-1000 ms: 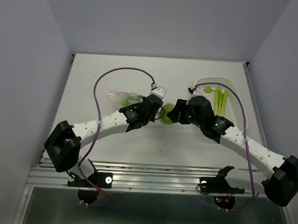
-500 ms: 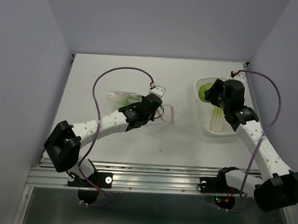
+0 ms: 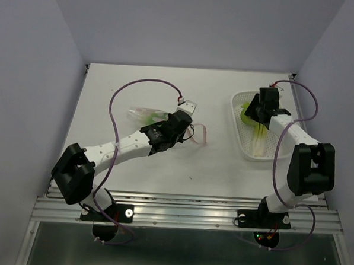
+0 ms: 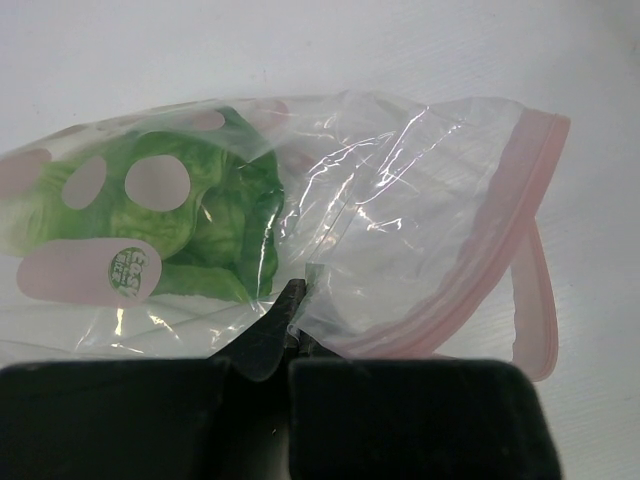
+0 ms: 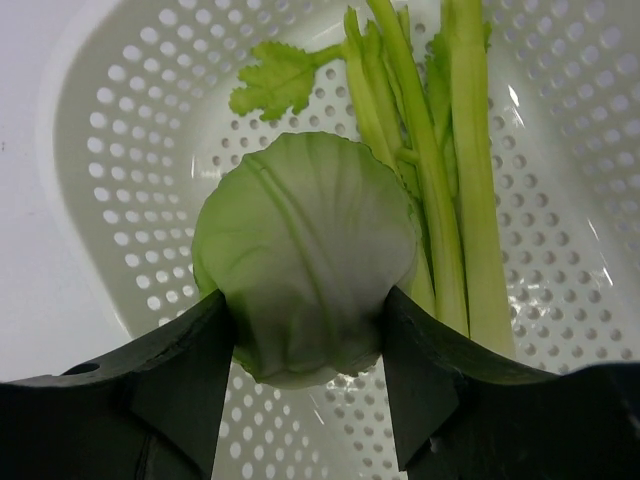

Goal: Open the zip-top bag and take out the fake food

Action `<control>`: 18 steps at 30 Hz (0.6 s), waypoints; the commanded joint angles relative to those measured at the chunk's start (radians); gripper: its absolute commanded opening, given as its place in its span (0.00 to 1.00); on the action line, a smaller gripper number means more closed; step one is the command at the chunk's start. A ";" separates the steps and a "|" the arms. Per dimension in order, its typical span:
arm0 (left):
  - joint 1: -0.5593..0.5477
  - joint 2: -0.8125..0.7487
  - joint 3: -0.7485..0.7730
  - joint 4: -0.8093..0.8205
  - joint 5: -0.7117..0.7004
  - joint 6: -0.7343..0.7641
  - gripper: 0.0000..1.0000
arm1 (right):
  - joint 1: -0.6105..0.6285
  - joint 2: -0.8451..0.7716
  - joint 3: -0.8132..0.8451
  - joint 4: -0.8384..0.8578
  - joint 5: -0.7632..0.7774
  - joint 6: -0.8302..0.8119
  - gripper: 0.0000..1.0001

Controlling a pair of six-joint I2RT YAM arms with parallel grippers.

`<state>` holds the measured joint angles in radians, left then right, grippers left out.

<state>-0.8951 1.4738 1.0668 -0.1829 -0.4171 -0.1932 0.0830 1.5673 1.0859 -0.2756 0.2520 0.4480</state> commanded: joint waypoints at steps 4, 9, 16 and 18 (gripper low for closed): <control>0.001 -0.032 0.027 0.033 -0.002 -0.012 0.00 | -0.008 0.109 0.115 0.174 0.007 -0.028 0.41; 0.001 -0.023 0.038 0.033 0.000 -0.009 0.00 | -0.008 0.163 0.141 0.184 -0.016 -0.023 0.55; 0.001 -0.023 0.044 0.031 0.008 -0.011 0.00 | -0.008 0.160 0.141 0.177 -0.033 -0.029 0.95; 0.001 -0.023 0.044 0.026 0.006 -0.011 0.00 | -0.008 0.122 0.134 0.177 -0.049 -0.035 1.00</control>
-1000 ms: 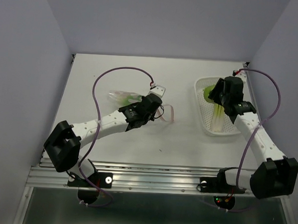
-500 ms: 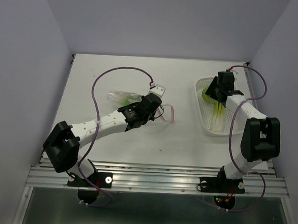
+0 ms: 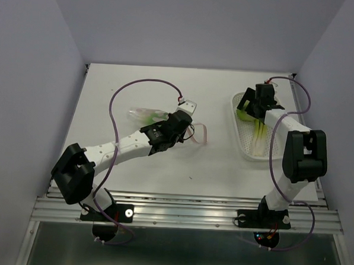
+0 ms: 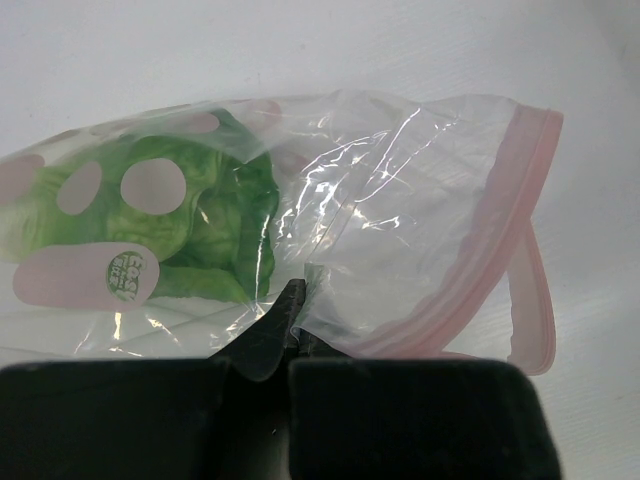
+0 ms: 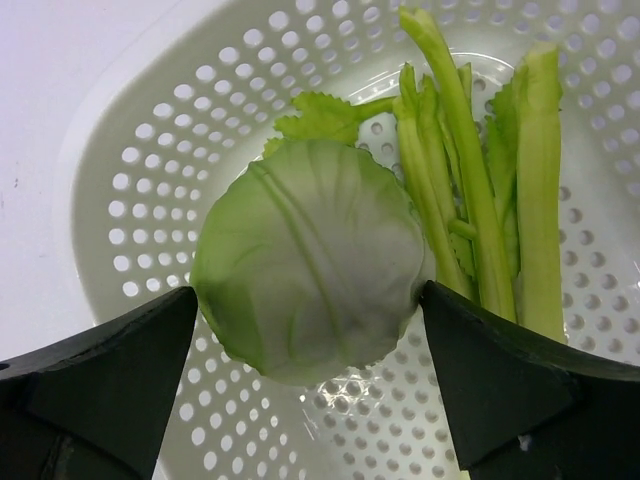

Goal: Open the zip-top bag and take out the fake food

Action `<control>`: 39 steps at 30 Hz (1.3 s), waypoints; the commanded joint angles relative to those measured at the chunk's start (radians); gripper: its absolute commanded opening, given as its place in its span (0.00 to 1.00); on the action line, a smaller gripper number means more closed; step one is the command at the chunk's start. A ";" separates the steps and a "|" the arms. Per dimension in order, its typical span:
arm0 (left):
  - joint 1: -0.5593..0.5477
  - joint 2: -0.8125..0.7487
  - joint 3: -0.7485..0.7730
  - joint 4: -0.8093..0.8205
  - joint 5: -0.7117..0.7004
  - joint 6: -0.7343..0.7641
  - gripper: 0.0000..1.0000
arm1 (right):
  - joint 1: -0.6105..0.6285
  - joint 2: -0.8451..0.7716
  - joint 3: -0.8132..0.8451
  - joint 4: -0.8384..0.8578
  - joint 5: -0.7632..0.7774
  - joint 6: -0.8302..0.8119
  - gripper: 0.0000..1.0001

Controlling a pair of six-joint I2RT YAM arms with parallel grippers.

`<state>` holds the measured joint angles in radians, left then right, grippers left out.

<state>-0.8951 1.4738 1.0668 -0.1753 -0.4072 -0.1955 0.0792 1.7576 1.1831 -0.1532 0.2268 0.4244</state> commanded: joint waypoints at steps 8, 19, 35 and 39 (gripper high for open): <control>0.001 -0.024 0.047 0.013 -0.002 -0.009 0.00 | -0.004 -0.275 -0.049 -0.020 -0.059 -0.016 1.00; -0.001 -0.021 0.045 0.013 0.007 -0.012 0.00 | 0.008 -0.565 -0.394 0.139 -0.847 0.102 1.00; -0.016 -0.007 0.059 0.005 0.015 -0.015 0.00 | 0.310 -0.567 -0.470 0.276 -0.744 0.237 1.00; -0.019 -0.007 0.061 0.005 0.019 -0.013 0.00 | 0.343 -0.520 -0.474 0.343 -0.702 0.261 1.00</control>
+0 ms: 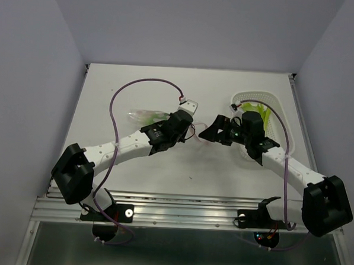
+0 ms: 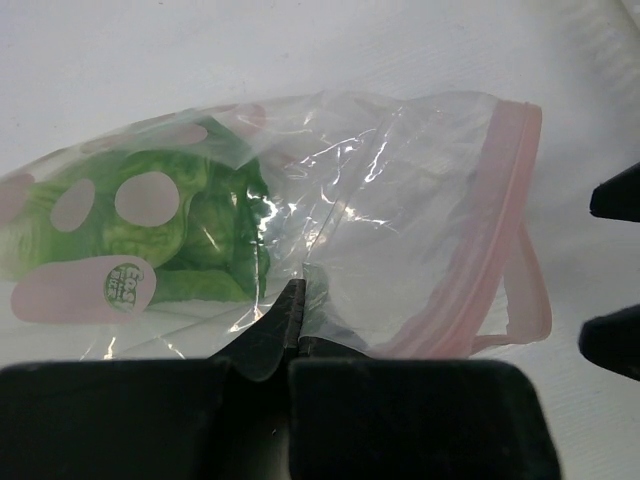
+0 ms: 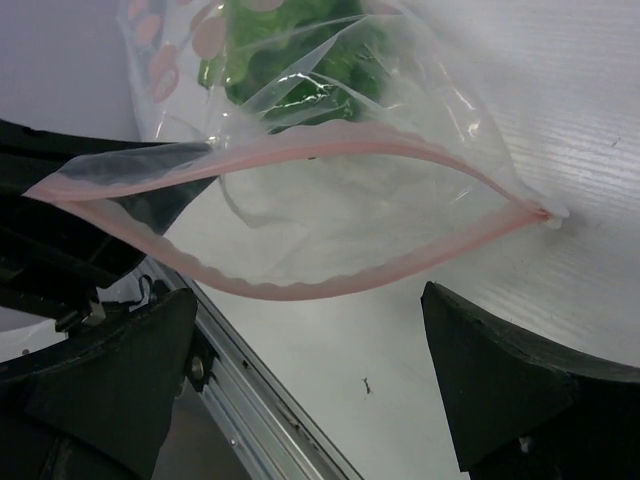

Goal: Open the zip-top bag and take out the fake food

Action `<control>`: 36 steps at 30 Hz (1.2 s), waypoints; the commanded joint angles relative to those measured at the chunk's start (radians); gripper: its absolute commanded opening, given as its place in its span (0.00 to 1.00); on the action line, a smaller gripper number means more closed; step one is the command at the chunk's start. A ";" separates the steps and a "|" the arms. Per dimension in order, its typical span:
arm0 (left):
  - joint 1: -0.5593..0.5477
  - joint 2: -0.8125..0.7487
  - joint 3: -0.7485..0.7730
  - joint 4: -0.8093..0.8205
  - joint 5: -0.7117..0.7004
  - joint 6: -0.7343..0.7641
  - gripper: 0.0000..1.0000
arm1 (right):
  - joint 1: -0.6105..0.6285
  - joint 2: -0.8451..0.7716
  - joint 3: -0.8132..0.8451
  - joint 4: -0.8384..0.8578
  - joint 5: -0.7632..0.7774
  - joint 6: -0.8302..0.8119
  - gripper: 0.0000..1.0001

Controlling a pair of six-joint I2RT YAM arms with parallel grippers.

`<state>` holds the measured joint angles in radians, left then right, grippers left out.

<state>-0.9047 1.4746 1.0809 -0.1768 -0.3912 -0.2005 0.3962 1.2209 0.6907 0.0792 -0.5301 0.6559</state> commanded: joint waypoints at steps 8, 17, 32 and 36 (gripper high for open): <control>-0.017 -0.007 0.042 0.008 0.005 -0.004 0.00 | 0.035 0.077 0.041 0.165 0.142 0.073 1.00; -0.019 -0.016 0.037 0.016 0.009 -0.005 0.00 | 0.035 0.167 0.069 0.203 0.119 0.099 0.97; -0.022 0.001 0.053 0.019 0.023 -0.017 0.00 | 0.125 0.272 0.041 0.395 0.136 0.160 0.47; -0.025 0.009 0.059 0.016 0.026 -0.022 0.00 | 0.148 0.261 -0.002 0.451 0.189 0.177 0.42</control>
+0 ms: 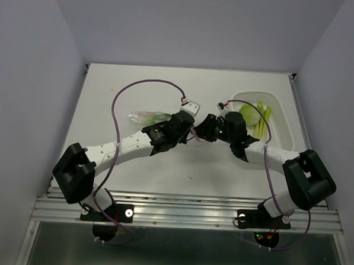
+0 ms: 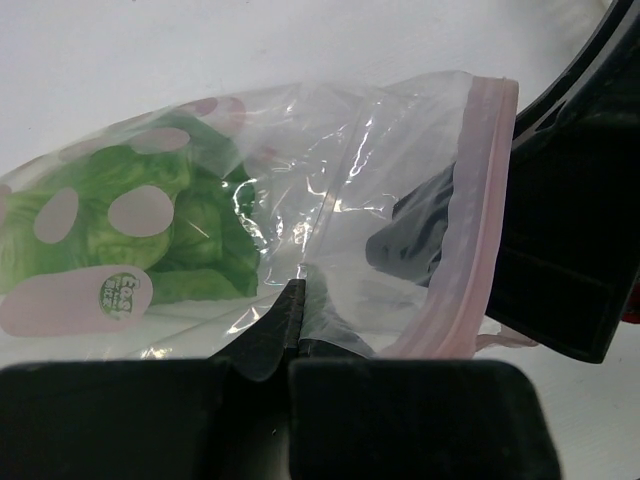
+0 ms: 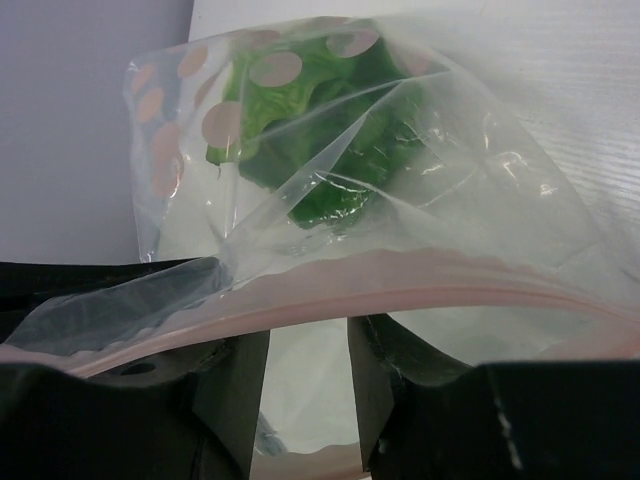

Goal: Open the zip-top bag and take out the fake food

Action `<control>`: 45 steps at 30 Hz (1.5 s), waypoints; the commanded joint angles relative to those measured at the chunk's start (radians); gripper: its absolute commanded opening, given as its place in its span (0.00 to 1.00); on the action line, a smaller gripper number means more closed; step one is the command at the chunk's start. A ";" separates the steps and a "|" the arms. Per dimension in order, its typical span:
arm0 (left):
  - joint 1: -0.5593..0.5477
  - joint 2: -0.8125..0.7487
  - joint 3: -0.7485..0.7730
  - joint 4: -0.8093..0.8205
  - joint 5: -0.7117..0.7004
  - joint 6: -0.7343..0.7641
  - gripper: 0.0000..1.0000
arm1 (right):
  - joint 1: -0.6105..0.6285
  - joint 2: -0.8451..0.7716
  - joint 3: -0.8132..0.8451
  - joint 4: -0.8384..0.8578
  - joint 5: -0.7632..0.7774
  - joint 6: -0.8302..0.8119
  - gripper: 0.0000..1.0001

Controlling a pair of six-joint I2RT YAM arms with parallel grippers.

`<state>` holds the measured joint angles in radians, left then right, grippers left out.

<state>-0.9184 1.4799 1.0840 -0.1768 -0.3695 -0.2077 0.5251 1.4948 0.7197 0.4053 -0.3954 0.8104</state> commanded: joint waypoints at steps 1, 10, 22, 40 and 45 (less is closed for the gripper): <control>-0.011 0.006 0.057 0.014 0.004 -0.016 0.00 | 0.030 -0.018 -0.049 0.135 0.076 0.027 0.41; -0.031 0.052 0.093 -0.010 -0.006 -0.022 0.00 | 0.039 -0.061 -0.117 0.098 0.171 0.096 0.36; -0.050 0.112 0.122 -0.035 -0.009 -0.015 0.00 | 0.039 0.016 -0.123 0.268 0.188 0.110 0.37; -0.050 0.118 0.152 -0.010 -0.005 -0.032 0.00 | 0.039 0.206 -0.154 0.549 0.101 0.269 0.37; -0.050 0.129 0.165 -0.006 0.000 -0.032 0.00 | 0.049 0.251 -0.148 0.618 0.055 0.296 0.38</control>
<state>-0.9623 1.6028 1.1931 -0.2081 -0.3672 -0.2264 0.5575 1.7100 0.5724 0.8948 -0.2916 1.0790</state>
